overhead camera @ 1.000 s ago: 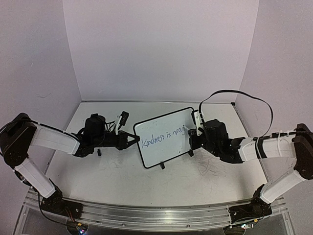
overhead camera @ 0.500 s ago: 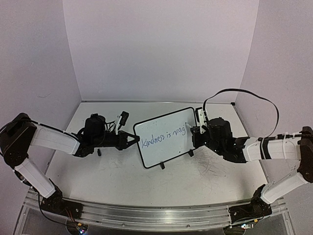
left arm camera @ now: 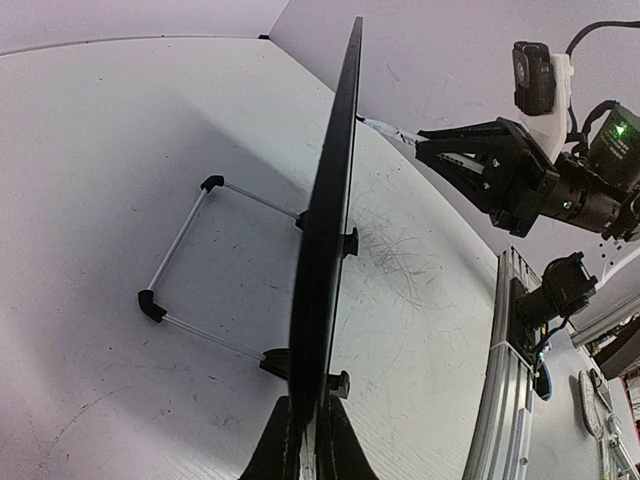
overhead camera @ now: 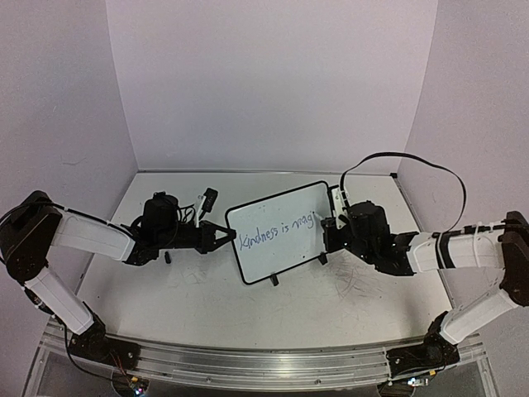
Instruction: Write a sentence on the whiteboard
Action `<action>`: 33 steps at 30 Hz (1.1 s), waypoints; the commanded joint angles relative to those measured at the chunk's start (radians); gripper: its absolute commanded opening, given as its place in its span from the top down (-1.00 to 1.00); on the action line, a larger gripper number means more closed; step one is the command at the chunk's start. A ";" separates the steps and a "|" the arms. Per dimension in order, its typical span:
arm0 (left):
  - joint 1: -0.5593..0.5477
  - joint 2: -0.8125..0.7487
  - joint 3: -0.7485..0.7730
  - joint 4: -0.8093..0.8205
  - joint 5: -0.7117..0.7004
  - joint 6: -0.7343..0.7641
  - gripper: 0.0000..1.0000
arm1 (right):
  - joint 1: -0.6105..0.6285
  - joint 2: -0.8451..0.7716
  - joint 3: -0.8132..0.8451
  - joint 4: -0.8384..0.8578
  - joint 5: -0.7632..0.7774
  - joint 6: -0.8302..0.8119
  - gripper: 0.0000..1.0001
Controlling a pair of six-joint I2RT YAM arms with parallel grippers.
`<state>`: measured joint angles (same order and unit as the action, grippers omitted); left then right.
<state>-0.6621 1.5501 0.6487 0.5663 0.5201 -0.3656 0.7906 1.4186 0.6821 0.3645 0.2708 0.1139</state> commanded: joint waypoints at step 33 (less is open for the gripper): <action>0.001 -0.011 0.016 -0.059 -0.011 0.039 1.00 | -0.003 0.020 -0.014 0.005 -0.008 0.025 1.00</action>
<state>-0.6621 1.5501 0.6487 0.5663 0.5201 -0.3660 0.7906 1.4437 0.6563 0.3733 0.2668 0.1326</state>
